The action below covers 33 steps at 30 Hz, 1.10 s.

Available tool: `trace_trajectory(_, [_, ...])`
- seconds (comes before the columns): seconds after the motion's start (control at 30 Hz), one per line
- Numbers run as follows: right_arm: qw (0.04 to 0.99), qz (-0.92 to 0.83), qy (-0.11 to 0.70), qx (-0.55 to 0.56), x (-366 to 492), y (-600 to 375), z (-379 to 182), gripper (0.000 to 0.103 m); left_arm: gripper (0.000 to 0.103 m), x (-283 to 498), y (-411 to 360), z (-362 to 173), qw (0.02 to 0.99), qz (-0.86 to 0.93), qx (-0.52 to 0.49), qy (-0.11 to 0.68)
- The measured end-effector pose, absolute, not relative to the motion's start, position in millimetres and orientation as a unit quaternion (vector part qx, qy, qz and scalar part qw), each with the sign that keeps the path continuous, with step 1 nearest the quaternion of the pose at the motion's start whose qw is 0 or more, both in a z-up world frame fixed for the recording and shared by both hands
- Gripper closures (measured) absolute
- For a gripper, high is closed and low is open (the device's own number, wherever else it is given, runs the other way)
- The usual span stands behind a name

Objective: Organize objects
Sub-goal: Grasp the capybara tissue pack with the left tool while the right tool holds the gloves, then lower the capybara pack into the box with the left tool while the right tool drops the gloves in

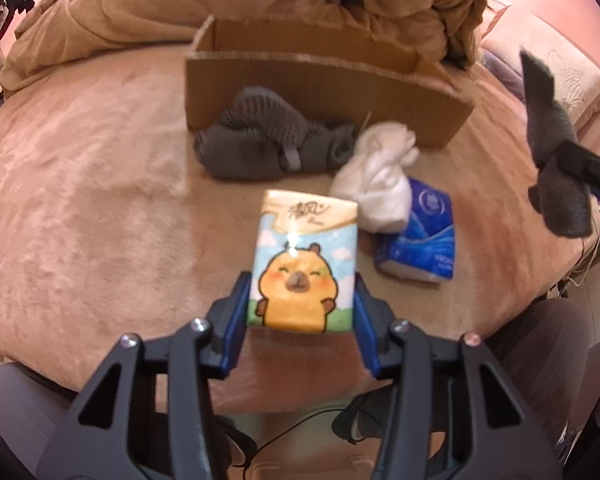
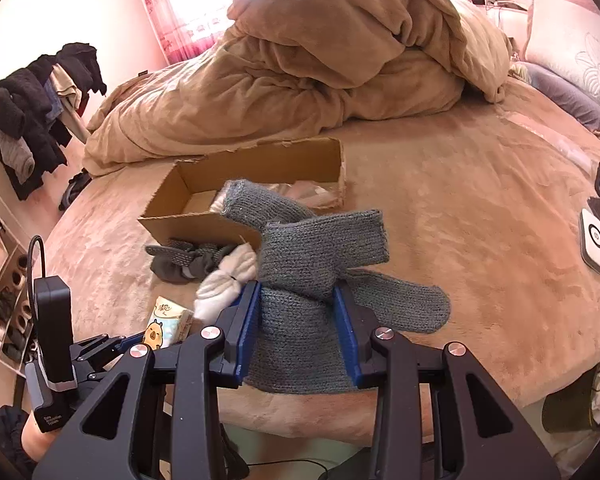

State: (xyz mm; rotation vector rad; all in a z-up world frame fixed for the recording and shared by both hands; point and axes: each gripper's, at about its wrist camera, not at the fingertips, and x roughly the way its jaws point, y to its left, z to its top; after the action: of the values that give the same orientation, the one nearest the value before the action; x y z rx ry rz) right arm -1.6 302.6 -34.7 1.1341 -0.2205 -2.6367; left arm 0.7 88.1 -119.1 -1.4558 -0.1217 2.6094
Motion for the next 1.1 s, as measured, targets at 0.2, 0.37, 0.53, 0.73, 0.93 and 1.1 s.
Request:
trace_trajectory(0.2, [0.135, -0.911, -0.072, 0.383, 5, 290, -20, 0.065, 0.055, 9, 71, -88, 0.075, 0.881, -0.464, -0.046])
trace_trajectory(0.37, [0.136, -0.914, -0.071, 0.375, 10, 282, -5, 0.065, 0.055, 18, 50, -69, 0.062, 0.893, -0.444, -0.049])
trace_trajectory(0.53, [0.136, -0.914, -0.073, 0.375, 13, 276, 4, 0.065, 0.055, 17, 35, -48, 0.063, 0.900, -0.427, -0.057])
trace_trajectory(0.73, [0.139, -0.915, -0.069, 0.373, 13, 265, 14, 0.065, 0.055, 15, 17, -26, 0.061, 0.908, -0.409, -0.066])
trace_trajectory(0.93, [0.144, -0.916, -0.062, 0.370, 6, 254, 26, 0.065, 0.055, 6, 7, -10, 0.065, 0.911, -0.399, -0.074])
trace_trajectory(1.1, [0.152, -0.918, -0.061, 0.361, -3, 248, 34, 0.065, 0.055, -3, 5, 1, 0.064, 0.914, -0.394, -0.073])
